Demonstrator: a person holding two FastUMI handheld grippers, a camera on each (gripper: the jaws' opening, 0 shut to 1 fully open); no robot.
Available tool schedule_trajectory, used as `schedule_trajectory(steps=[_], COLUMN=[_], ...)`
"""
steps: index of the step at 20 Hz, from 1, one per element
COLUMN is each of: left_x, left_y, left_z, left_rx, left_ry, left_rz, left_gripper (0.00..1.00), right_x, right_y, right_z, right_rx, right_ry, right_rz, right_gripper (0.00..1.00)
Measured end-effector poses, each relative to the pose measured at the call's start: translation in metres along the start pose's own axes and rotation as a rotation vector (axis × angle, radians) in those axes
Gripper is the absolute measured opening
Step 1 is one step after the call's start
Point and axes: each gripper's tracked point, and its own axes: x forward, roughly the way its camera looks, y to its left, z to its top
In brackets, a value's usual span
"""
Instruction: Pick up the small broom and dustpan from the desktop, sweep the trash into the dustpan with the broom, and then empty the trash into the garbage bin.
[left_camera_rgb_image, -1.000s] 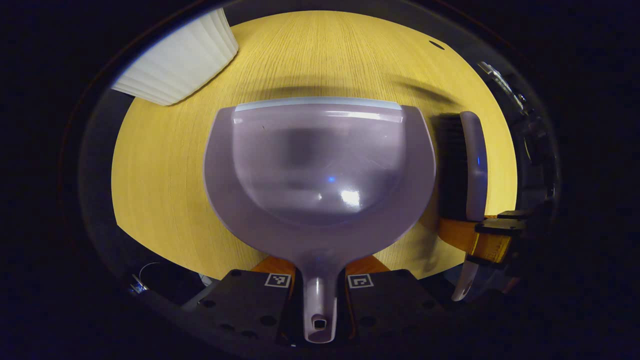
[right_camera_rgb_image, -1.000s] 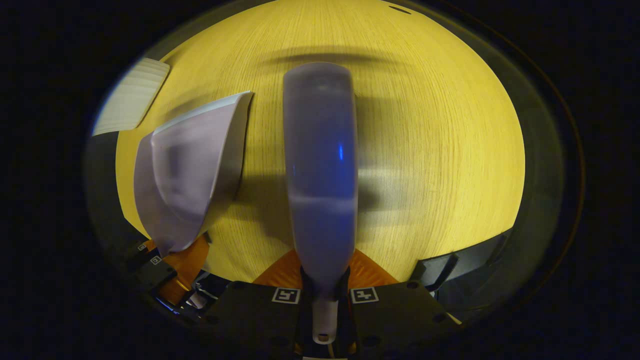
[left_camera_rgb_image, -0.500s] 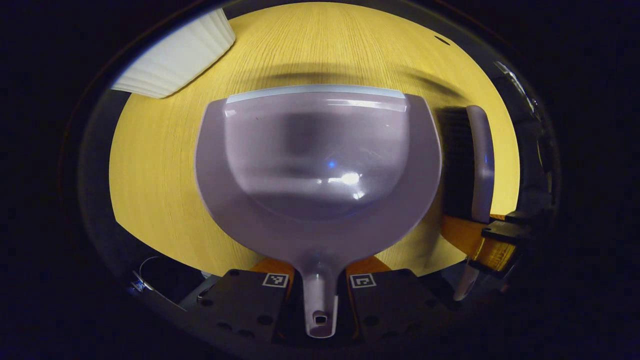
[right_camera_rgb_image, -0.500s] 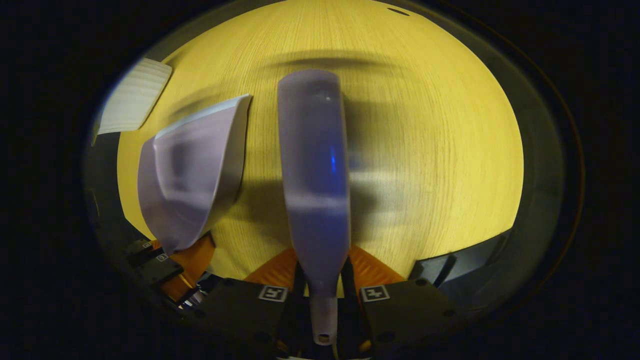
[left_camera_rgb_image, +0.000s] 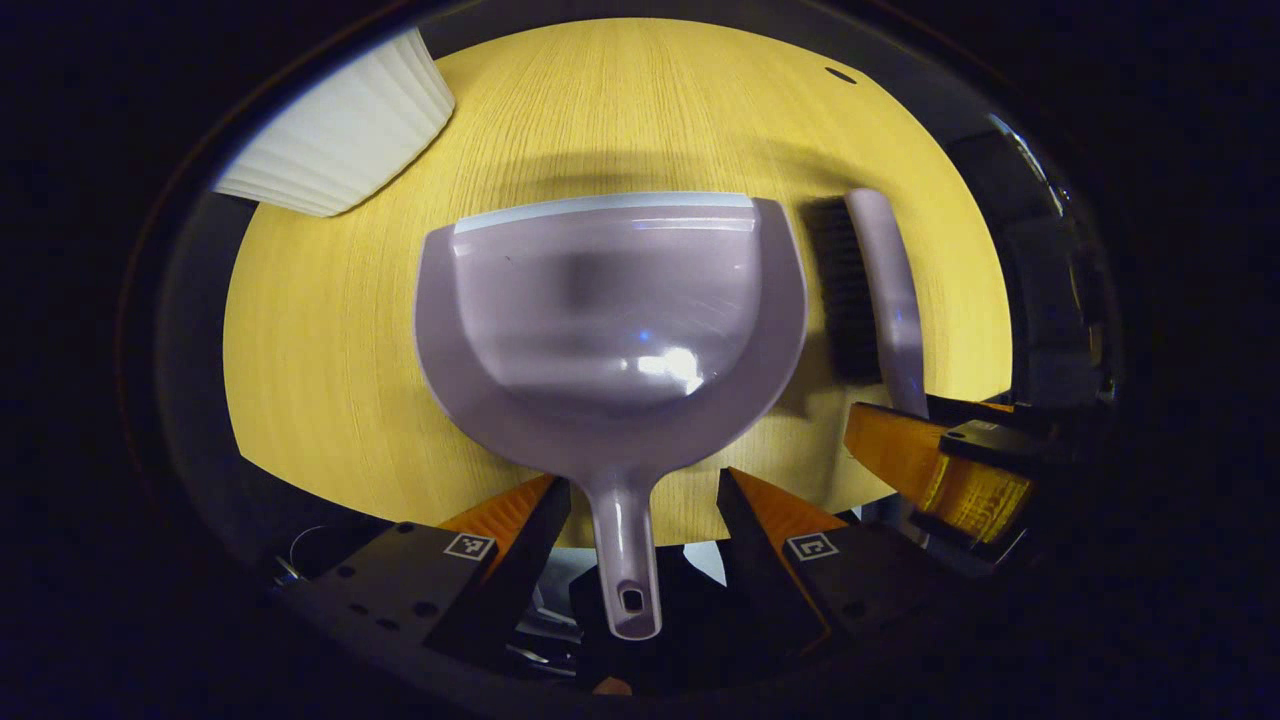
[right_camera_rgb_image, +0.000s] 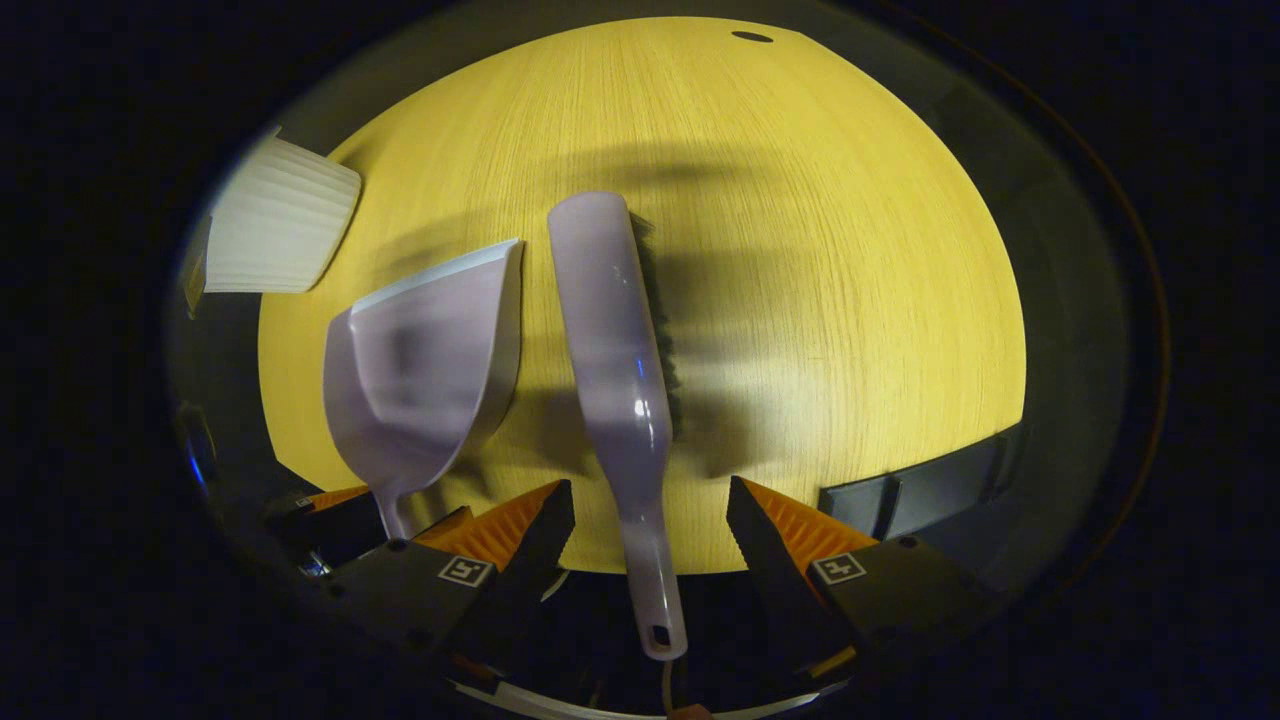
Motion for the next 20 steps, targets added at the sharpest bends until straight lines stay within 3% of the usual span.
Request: schedule_trajectory(steps=[6, 10, 14, 17, 20], left_x=[-0.072, -0.136, -0.185, -0.197, -0.186], left_y=[-0.025, -0.055, -0.132, -0.184, -0.239], left_z=[-0.036, -0.060, -0.075, -0.053, -0.023], left_rx=[-0.050, -0.027, -0.007, 0.101, 0.240], left_ry=[-0.106, -0.184, -0.217, -0.347, -0.628], left_rz=[-0.171, -0.279, -0.433, -0.366, -0.306], left_gripper=[0.88, 0.85, 0.85, 0.85, 0.84], right_x=[-0.078, -0.151, -0.210, -0.230, -0.240], right_y=[-0.006, -0.010, -0.048, -0.122, -0.198], right_z=[-0.030, -0.040, -0.046, -0.012, 0.050], right_rx=[0.075, 0.203, 0.310, 0.358, 0.198], right_ry=[-0.121, -0.209, -0.204, -0.286, -0.553], right_rz=[0.152, 0.325, 0.516, 0.515, 0.480], right_gripper=[0.99, 0.99, 0.99, 0.99, 0.98])
